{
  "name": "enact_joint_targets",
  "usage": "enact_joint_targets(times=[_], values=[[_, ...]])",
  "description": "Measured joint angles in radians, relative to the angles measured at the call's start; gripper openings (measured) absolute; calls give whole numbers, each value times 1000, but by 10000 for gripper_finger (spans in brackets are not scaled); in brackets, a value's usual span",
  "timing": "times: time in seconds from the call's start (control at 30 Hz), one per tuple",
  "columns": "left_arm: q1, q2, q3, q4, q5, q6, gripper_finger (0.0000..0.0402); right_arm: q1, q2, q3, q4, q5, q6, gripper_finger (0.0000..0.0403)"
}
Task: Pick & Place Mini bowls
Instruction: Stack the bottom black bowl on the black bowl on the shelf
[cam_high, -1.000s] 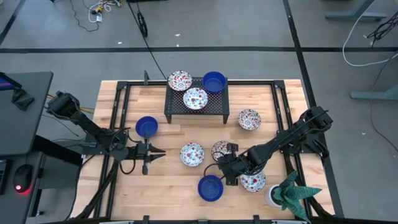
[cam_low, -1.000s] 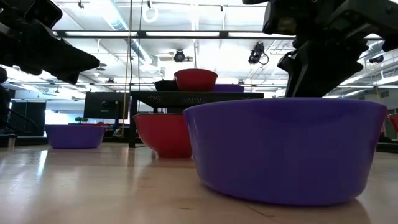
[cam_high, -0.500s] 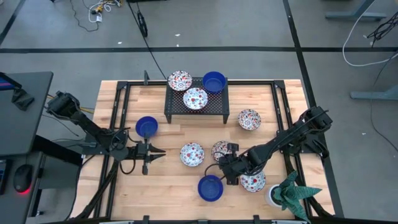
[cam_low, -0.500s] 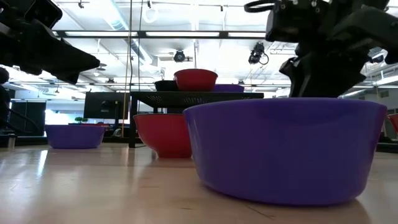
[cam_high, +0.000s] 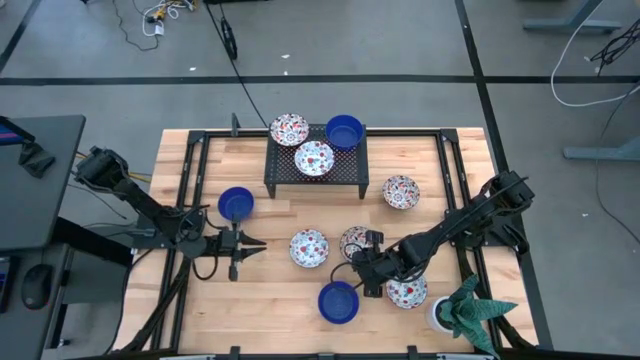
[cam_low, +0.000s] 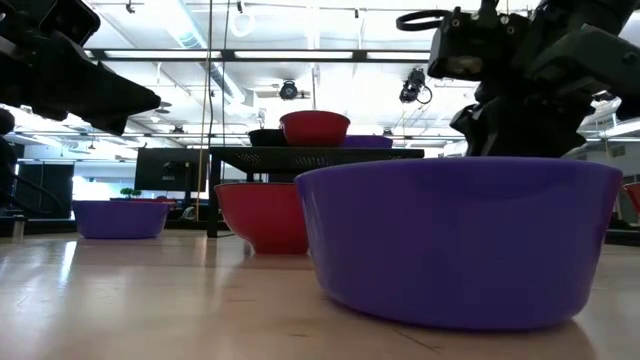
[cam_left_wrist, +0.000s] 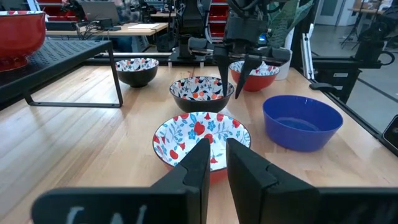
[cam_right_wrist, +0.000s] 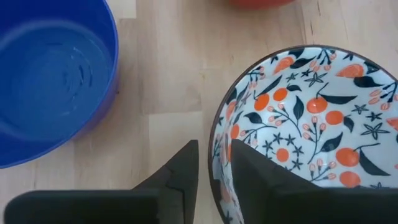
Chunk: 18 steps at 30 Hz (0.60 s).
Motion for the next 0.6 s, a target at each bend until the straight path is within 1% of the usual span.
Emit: enact_joint_targets(times=[0.13,0.3,0.37,0.47,0.6], values=[[0,0,0,0,0,0,55,0,0,0,1,8,0,69],[0,0,0,0,0,-1,55,1,-3,1,1,28,-11,15],[0,0,0,1,0,-1,55,0,-4,4,1,31,-19,11],[0,0,0,2,0,-1,55,0,-1,20,-8,45,-20,18],[0,0,0,39,0,0,55,0,-2,82,-12,62,-87,9]])
